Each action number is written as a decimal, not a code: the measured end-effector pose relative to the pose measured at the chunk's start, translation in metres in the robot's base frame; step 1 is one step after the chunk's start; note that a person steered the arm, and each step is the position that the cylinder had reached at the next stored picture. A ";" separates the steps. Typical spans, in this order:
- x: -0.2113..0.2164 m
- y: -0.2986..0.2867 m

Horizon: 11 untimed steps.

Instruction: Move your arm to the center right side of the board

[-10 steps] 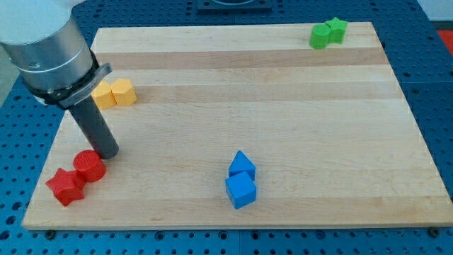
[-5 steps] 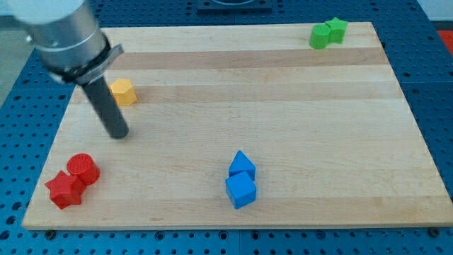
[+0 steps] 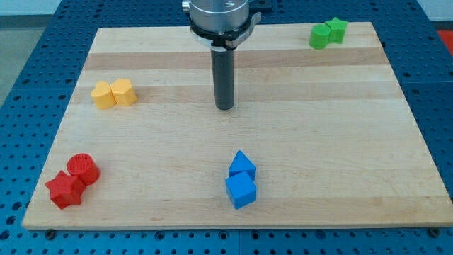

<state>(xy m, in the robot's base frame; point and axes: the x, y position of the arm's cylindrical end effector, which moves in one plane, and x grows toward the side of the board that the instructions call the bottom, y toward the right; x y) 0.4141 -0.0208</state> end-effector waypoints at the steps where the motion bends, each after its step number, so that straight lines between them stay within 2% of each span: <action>1: 0.000 0.015; 7: -0.004 0.247; 11: -0.004 0.300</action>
